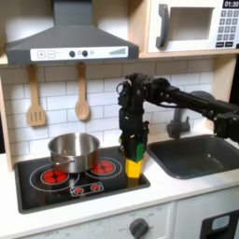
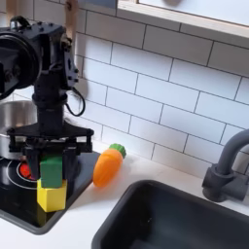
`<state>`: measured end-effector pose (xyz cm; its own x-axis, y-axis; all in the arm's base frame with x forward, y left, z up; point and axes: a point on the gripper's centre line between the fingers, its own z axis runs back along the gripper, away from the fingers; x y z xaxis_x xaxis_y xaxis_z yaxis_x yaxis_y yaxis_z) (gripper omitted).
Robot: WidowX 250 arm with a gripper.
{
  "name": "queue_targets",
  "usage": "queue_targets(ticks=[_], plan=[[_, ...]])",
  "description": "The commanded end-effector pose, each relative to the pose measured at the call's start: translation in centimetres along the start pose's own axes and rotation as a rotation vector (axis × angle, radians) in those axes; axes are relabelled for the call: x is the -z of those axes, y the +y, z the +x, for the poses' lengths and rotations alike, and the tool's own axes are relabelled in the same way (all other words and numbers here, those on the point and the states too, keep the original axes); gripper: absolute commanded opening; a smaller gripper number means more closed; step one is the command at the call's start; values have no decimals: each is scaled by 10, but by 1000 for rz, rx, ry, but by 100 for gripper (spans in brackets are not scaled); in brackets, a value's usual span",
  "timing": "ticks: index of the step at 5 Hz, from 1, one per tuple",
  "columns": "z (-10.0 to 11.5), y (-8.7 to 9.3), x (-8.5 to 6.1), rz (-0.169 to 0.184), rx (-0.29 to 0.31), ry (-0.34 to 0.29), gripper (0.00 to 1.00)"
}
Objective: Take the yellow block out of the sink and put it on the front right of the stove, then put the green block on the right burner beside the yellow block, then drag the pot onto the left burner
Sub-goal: 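Put the green block on the right burner beside the yellow block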
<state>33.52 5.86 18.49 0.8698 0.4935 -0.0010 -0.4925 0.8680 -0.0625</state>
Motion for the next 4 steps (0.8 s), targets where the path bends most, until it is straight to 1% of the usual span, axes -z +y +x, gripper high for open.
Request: queue_targets(ticks=[1, 3, 4], plan=[[2, 0, -1, -5, -9, -4, 0], [4, 2, -8, -19, -13, -2, 0], [7, 3, -14, -23, -9, -11, 0]])
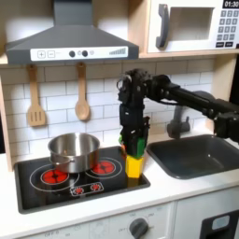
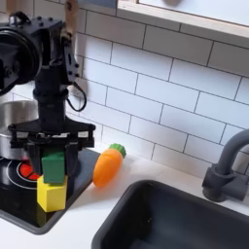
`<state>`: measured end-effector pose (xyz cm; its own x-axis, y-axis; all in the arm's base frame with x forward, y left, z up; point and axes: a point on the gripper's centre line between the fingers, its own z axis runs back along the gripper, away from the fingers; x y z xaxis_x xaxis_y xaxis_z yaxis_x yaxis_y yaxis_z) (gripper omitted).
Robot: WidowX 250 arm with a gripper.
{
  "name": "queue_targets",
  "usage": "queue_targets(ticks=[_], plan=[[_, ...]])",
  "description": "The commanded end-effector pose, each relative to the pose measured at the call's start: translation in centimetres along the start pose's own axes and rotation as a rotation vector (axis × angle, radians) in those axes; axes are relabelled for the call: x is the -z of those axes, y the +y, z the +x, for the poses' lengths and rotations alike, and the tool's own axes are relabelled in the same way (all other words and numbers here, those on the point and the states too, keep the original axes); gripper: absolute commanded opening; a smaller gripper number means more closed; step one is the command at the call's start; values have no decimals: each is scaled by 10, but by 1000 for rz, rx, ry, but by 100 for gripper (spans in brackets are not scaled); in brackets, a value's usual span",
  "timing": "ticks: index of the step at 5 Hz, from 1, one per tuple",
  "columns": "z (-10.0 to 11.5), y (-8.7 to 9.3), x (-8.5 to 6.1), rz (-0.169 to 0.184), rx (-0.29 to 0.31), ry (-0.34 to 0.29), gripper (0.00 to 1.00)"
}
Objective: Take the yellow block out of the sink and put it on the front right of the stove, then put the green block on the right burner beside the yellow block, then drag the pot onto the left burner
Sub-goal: 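Put the green block on the right burner beside the yellow block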
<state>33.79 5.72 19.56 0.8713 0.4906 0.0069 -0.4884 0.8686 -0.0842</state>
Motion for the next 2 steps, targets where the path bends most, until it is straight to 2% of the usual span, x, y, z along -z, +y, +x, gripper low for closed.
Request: queue_targets(ticks=[1, 2], plan=[[13, 19, -7, 3, -32, -20, 0], [21, 28, -2, 15, -49, -21, 0]])
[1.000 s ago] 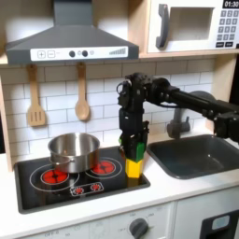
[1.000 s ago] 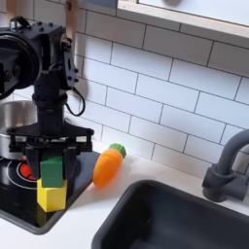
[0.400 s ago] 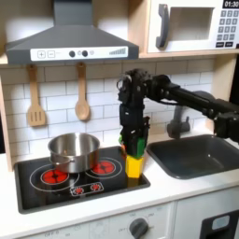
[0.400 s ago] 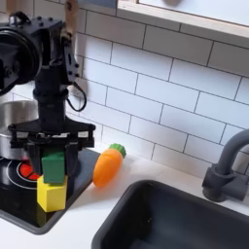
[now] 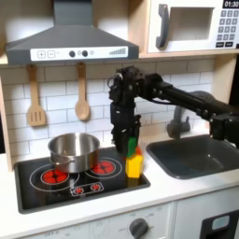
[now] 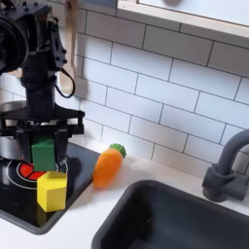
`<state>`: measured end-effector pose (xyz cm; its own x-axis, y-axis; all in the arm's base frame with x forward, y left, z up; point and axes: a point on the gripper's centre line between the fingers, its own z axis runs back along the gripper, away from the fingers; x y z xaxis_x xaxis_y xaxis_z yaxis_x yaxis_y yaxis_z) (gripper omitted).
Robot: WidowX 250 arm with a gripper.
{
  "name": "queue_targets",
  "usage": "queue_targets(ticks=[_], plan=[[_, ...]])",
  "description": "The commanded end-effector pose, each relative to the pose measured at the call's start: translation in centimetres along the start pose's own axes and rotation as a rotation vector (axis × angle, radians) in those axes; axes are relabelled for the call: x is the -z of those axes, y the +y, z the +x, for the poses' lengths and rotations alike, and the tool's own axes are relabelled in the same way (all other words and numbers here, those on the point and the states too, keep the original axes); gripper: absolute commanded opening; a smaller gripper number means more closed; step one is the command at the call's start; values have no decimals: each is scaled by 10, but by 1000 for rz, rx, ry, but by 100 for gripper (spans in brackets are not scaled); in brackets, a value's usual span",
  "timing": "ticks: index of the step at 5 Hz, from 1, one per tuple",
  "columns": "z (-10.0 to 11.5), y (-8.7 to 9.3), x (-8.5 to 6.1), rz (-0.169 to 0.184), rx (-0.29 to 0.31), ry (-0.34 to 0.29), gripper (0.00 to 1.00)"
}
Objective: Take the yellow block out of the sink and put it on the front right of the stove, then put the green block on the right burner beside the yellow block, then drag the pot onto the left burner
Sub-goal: 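Put the green block on the right burner beside the yellow block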
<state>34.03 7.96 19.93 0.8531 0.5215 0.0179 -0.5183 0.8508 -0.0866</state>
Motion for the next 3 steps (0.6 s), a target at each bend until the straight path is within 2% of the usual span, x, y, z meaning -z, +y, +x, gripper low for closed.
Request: queue_targets(ticks=[1, 3], plan=[[13, 18, 7, 26, -27, -2, 0], [17, 29, 16, 46, -17, 3, 0]])
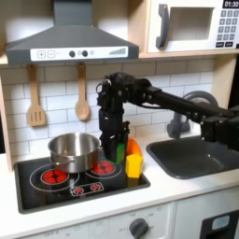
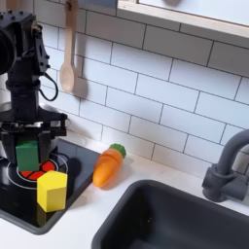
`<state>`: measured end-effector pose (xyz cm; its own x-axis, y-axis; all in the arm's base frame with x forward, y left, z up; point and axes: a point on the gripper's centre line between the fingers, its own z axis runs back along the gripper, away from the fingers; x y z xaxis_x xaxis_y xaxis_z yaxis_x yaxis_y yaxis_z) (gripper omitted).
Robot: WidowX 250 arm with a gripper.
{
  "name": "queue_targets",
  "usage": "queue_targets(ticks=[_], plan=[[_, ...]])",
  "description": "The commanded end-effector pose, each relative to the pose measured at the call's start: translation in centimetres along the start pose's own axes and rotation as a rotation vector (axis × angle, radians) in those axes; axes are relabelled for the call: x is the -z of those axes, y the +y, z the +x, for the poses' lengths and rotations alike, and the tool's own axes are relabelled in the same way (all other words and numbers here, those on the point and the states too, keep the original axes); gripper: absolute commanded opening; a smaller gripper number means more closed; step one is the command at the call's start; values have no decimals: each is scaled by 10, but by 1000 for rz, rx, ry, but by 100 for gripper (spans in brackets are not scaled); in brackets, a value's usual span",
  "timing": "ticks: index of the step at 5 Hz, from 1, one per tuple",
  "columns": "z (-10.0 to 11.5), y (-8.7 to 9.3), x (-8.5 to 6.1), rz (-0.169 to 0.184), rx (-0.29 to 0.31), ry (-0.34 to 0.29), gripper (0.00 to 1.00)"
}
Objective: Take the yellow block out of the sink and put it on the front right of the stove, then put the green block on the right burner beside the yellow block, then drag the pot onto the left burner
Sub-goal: 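Put the green block on the right burner beside the yellow block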
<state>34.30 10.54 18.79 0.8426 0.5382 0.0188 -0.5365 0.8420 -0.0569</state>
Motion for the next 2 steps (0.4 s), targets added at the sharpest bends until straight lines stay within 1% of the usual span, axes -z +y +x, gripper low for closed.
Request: queue_targets(ticks=[1, 2], plan=[[6, 13, 9, 20, 3, -4, 0], [6, 19, 15, 30, 10, 1, 0]])
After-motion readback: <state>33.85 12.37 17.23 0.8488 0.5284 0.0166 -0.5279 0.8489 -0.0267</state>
